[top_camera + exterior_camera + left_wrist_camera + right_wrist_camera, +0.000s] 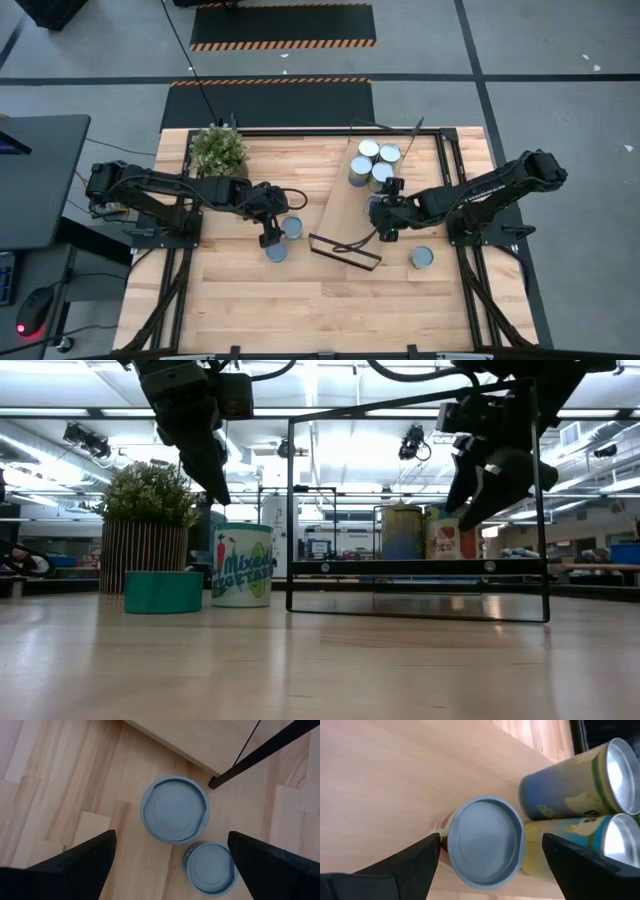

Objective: Pick and place cans onto a shelf
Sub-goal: Put the canned diced tomatoes on the shelf, then put the canned green peas on the shelf

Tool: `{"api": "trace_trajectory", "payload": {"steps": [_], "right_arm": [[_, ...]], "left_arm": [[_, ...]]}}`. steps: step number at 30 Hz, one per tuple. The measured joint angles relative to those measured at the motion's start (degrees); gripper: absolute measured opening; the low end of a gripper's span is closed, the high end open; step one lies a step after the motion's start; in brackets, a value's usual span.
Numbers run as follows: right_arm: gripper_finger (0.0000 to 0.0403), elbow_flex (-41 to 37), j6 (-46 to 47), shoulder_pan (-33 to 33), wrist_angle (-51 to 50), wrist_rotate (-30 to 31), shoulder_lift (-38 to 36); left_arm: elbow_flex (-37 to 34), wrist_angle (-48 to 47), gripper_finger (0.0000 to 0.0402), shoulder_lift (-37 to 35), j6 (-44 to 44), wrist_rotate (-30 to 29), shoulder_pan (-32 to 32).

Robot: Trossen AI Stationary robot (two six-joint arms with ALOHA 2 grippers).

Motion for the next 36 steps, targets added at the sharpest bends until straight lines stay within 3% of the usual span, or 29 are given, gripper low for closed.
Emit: {"api": "trace_trajectory", "payload": {"steps": [12, 19, 26, 31, 36], "right_arm": [[0.0357, 0.0, -3.8, -1.66, 0.27, 5.16, 0.01], [0.0357, 3.22, 0.3, -0.04, -5.04, 3.34, -0.71], [0.0357, 8.72, 11.25, 6.33, -17.88, -4.71, -5.9], [0.0357, 5.24, 20.14, 13.43, -18.87, -11.23, -11.2], [0.0357, -1.26, 25.62, 21.67, -14.04, -14.52, -11.14]], "left_arm": [[0.0, 0.15, 0.0388, 0.0, 0.04, 0.0, 0.01], [0.0, 0.13, 0.0388, 0.0, -0.07, 0.0, 0.0], [0.0, 0.02, 0.0388, 0.0, -0.36, 0.0, 0.01], [0.0, 0.02, 0.0388, 0.0, -0.87, 0.0, 0.0], [0.0, 0.03, 0.0388, 0.0, -0.98, 0.0, 0.01]]}}
